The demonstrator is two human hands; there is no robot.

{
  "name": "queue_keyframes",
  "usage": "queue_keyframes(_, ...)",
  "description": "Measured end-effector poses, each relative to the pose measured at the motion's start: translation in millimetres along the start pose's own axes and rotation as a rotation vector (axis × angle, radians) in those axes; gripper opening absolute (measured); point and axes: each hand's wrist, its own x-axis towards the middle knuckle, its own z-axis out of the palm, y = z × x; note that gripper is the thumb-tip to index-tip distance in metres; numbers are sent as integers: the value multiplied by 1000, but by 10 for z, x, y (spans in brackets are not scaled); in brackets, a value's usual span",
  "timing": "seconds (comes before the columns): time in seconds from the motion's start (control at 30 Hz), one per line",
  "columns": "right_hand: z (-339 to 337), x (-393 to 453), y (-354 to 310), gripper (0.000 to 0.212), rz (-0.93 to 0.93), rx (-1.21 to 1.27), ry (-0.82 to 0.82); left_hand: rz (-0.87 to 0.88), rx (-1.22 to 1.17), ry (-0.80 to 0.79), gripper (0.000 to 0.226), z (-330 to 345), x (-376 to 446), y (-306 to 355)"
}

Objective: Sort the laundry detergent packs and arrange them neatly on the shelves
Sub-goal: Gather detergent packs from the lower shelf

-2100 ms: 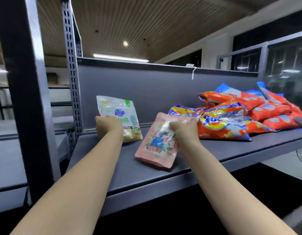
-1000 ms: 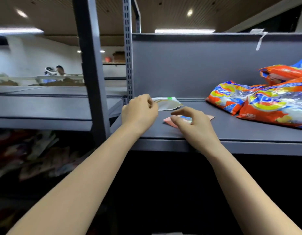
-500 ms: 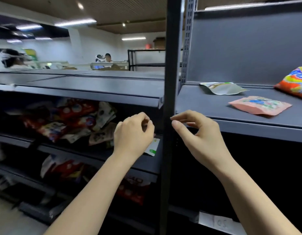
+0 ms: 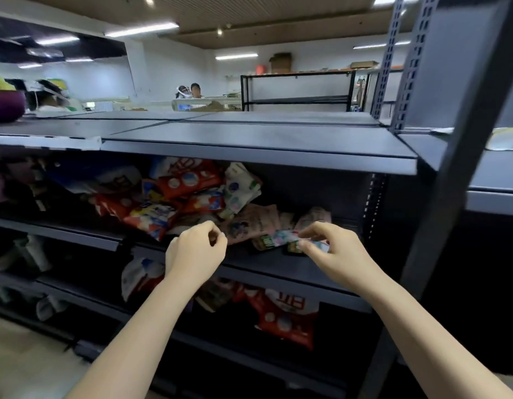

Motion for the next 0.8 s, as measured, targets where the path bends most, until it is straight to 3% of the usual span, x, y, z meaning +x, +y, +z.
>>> queue_keyframes(0.37, 1221, 801, -660, 3, 155, 35, -124, -133, 113, -49, 19, -294, 642, -1763)
queue_keyframes(0.67, 1933, 1640, -794, 45, 271, 47, -126, -244, 103, -25, 32, -311, 1195, -2635)
queue_keyframes(0.8, 2261, 2073, -765, 13, 305, 130, -113, -252, 65, -54, 37, -235, 1575, -2832)
